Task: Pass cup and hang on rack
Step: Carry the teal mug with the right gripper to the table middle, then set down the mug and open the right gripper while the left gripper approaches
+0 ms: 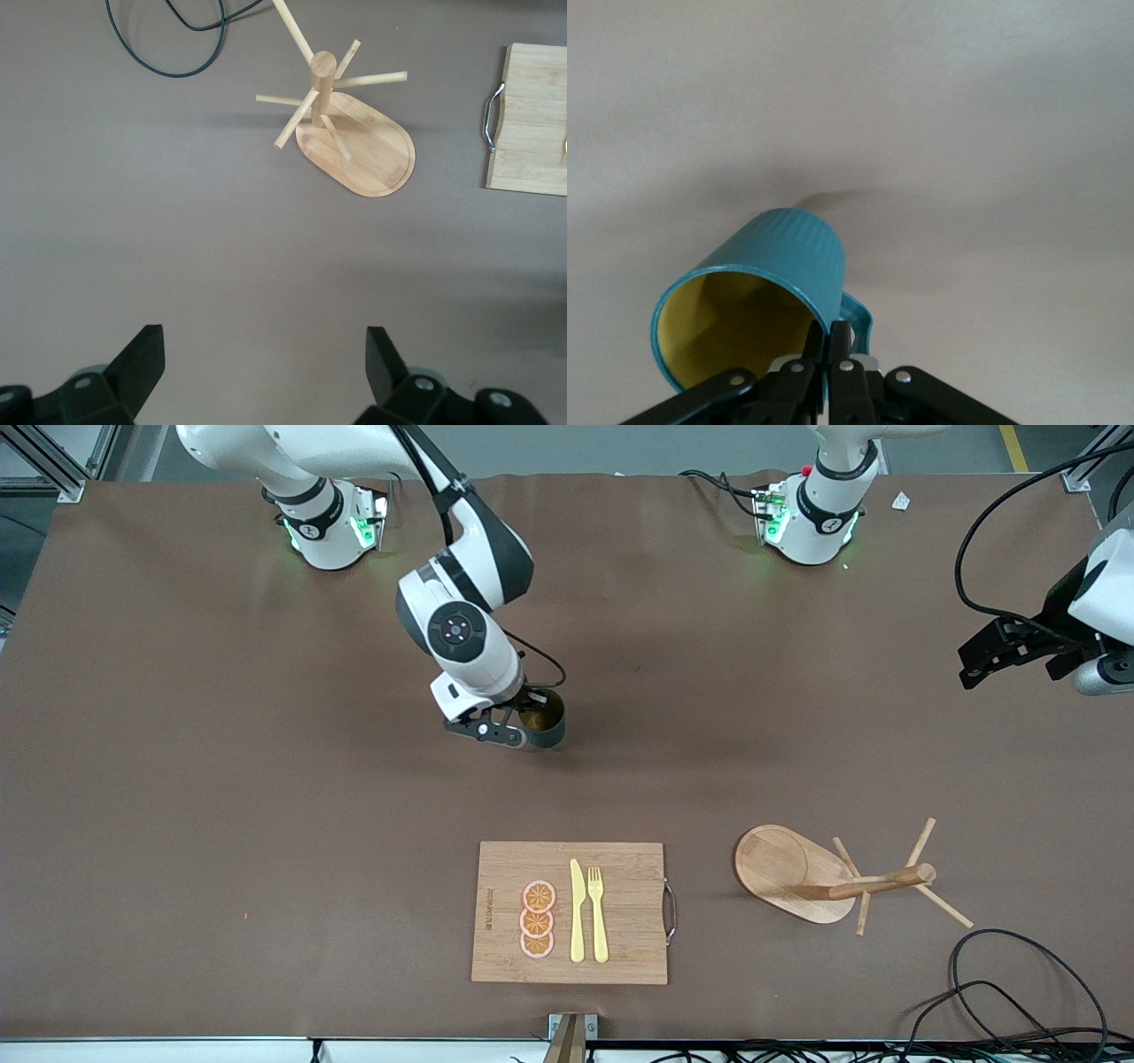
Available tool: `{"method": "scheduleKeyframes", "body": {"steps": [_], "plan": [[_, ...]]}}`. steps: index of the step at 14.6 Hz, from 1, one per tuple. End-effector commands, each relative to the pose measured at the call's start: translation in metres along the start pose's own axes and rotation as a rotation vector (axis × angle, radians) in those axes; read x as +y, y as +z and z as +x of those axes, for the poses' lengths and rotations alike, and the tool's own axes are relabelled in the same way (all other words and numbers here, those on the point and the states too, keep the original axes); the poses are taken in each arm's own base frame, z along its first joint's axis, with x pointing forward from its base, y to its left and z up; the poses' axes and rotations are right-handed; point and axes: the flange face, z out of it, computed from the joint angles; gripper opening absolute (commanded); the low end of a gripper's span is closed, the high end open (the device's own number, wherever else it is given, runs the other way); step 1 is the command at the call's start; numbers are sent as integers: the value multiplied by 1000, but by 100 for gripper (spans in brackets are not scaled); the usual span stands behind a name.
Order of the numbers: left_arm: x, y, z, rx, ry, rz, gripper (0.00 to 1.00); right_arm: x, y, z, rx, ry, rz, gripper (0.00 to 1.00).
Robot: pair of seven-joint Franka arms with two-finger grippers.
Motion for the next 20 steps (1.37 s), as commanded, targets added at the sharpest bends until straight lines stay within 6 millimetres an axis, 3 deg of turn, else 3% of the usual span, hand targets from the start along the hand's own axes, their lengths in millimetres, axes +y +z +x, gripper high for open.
{"method": "scheduleKeyframes", "body": {"steps": [1,5,6,7,8,10,13,16,20], "plan": [[-1,-4,1,7,-7,2,100,-22,16,-4,-14,-19,-1,2],[17,18,9,-26,26,1,100,-24,17,-1,0,-143,13,11],[22,21,12,-20,34,-4,100,-23,17,-1,-1,-150,11,23],[35,24,13,-10,54,-14,100,-20,16,2,-3,-141,12,52],[46,31,14,-20,68,-14,100,-20,16,1,-6,-137,7,100],[58,46,17,-43,82,-16,100,-17,5,3,-4,-143,11,100],[118,61,6,-70,116,-12,100,12,-47,22,-22,-174,13,100],[185,85,-14,-91,15,38,100,79,-107,60,-76,-232,13,100],[311,135,-67,-42,-60,130,100,178,-166,108,-44,-274,-76,100]]}}
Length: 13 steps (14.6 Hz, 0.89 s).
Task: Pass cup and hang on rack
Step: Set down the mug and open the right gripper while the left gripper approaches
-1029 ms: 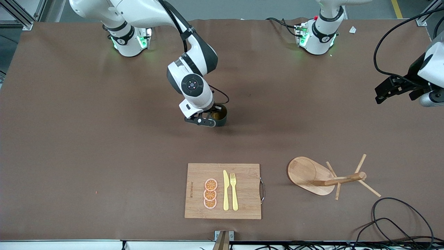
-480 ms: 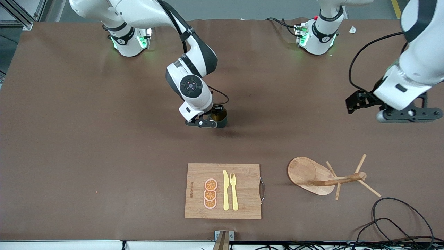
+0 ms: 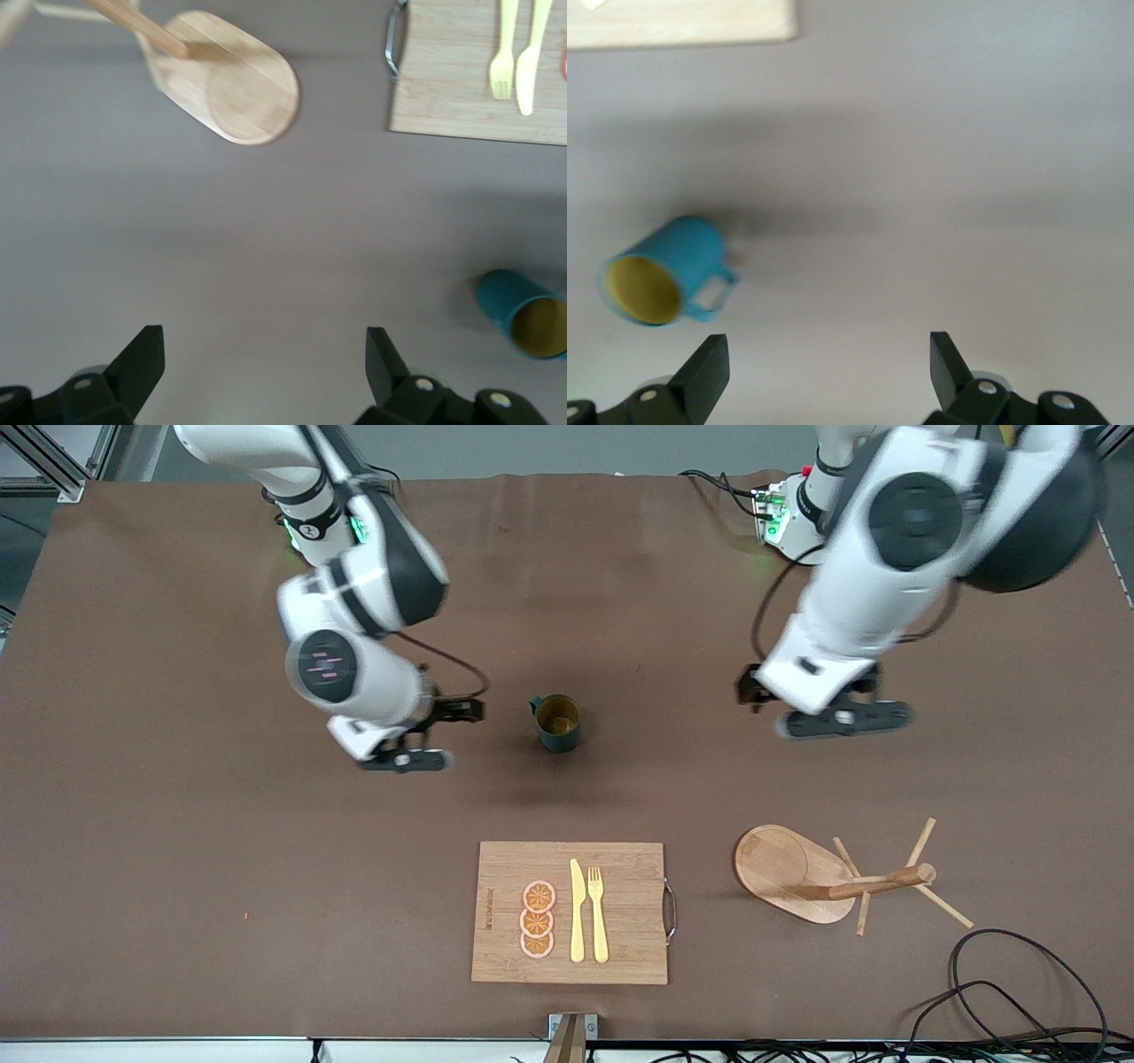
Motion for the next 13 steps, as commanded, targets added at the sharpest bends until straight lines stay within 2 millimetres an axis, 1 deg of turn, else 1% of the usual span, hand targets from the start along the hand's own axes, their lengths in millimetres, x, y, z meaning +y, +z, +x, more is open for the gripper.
{"method": "scheduleKeyframes", "body": {"steps": [1,2,3,4,5,6,7,8,9,10,11,12,13], "plan": [[89,43,-36,75,-52,109,100,70,-33,0,20,-69,-47,100],[117,65,-49,106,-51,158,100,100,-45,3,21,-77,-36,100],[141,82,-56,142,-60,171,100,128,-56,5,22,-74,-25,100],[167,103,-69,159,-78,168,100,153,-65,6,26,-60,-19,100],[187,118,-79,175,-91,157,100,177,-77,7,43,-51,-26,100],[205,129,-88,198,-93,149,100,197,-90,7,56,-38,-38,100],[226,142,-101,250,-49,183,100,217,-110,9,81,-18,-43,100],[244,147,-119,316,-13,216,100,238,-125,9,91,5,-35,100],[251,147,-127,349,-60,210,100,258,-138,8,101,16,-30,100],[261,147,-129,359,-121,177,100,269,-148,7,119,10,-29,100],[278,145,-139,371,-143,148,100,278,-155,5,124,11,-26,100],[295,147,-157,384,-156,131,100,283,-160,3,117,19,-29,100],[303,152,-169,391,-192,122,100,285,-165,0,115,20,-37,100]]}}
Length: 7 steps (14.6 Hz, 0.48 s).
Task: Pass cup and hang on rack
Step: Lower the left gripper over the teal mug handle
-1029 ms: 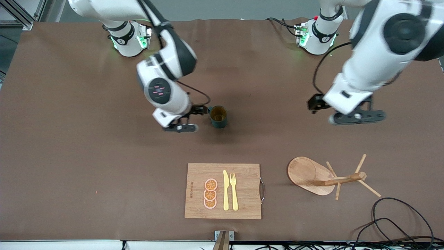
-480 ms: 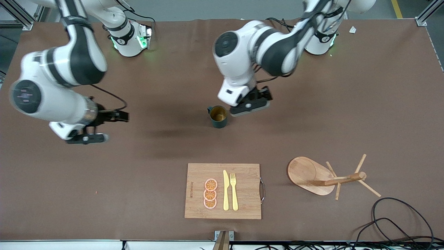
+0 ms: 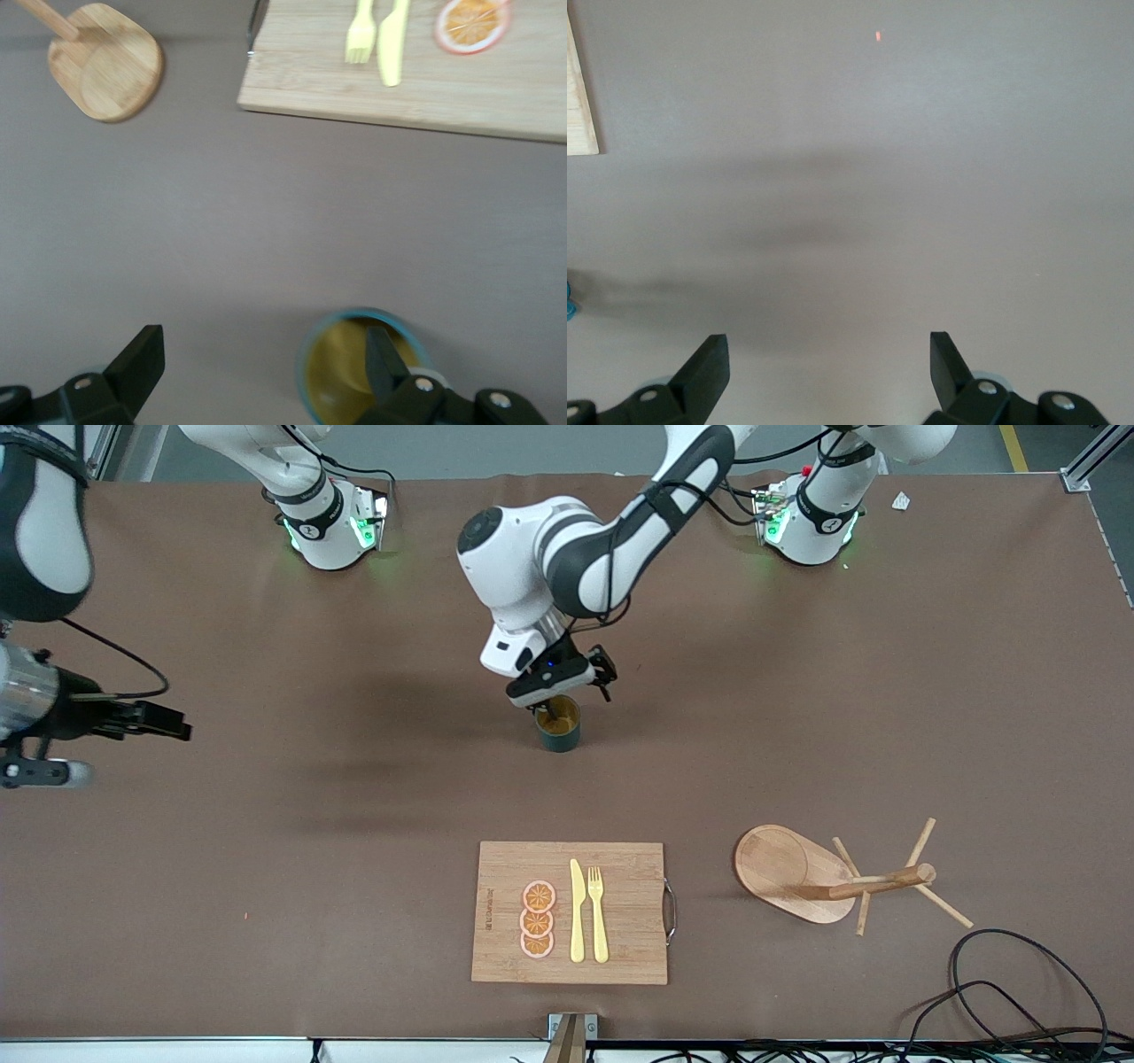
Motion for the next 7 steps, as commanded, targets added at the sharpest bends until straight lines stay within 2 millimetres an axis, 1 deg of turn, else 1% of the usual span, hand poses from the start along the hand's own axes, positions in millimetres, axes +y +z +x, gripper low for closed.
{"method": "scheduleKeyframes", "body": {"steps": [1,2,3,5,6,7], "plan": [[27,-12,-32,43,-113,-21,100,4,-17,-5,-4,-9,-37,100],[36,-9,-50,47,-153,-29,100,8,-23,-6,-1,-3,-46,100],[42,-12,-63,51,-184,-52,100,11,-27,-6,4,0,-53,100],[55,0,-92,62,-255,-55,100,13,-28,-6,5,3,-58,100],[59,0,-99,74,-314,-74,100,17,-28,-6,5,11,-55,100],[64,3,-109,76,-364,-85,100,17,-28,-6,5,11,-55,100]]}}
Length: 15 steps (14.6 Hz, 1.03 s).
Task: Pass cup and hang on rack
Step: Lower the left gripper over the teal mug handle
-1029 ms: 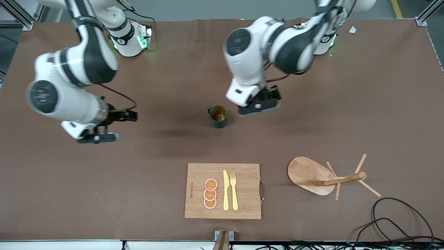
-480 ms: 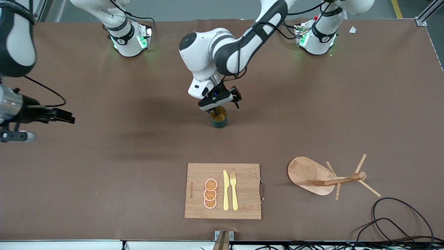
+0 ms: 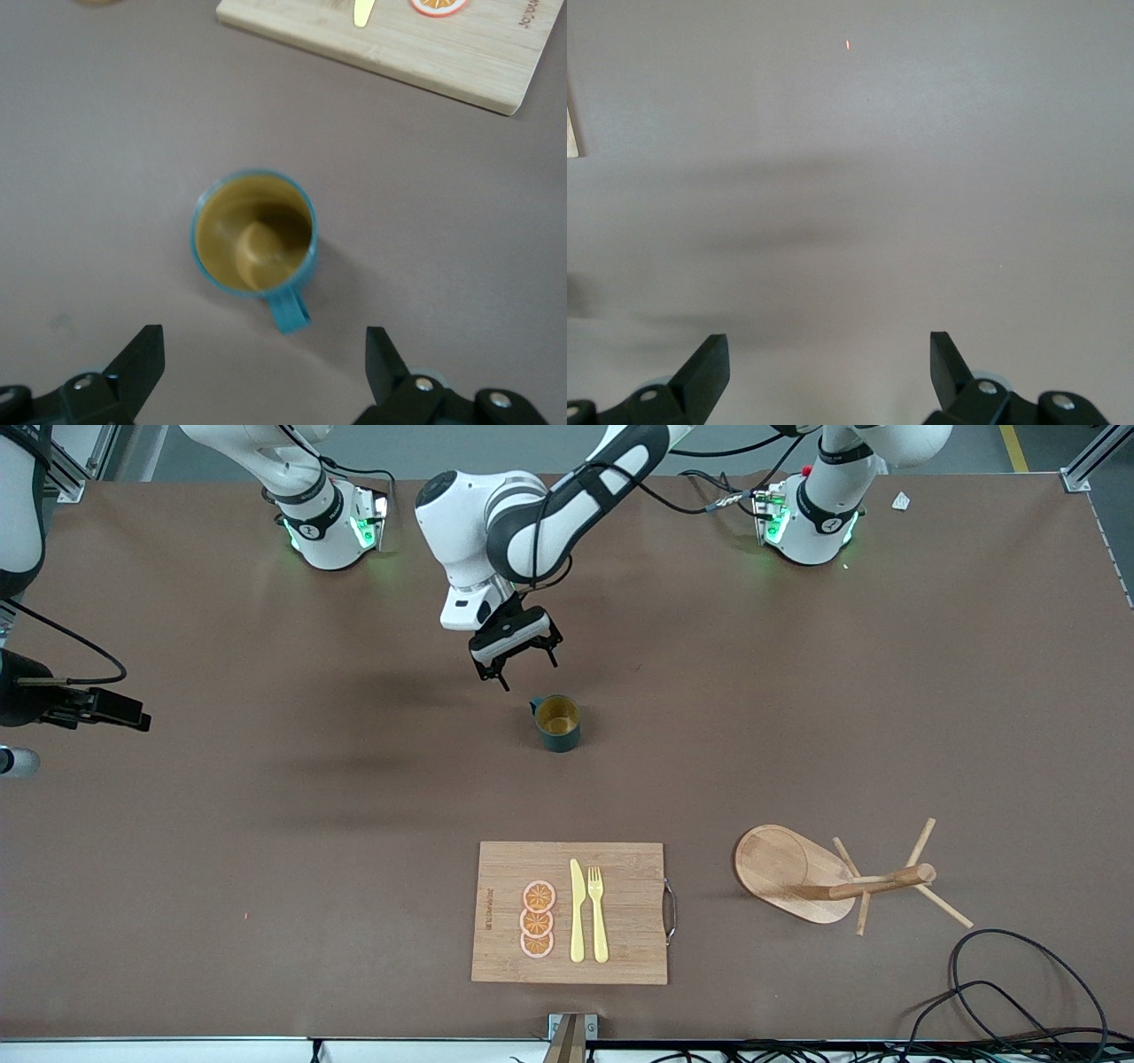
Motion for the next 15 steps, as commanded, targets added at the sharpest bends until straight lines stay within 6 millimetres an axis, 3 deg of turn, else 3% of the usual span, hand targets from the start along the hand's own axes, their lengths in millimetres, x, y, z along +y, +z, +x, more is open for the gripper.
{"method": "scheduleKeyframes", "body": {"steps": [1,8,15], "plan": [[10,9,-17,31,-124,-28,100,6,-4,-2,-5,0,-11,100],[13,44,-41,24,-163,-20,100,1,-12,-4,8,8,9,100],[11,91,-44,92,-288,4,93,-3,-24,-10,-25,-4,15,100]]}}
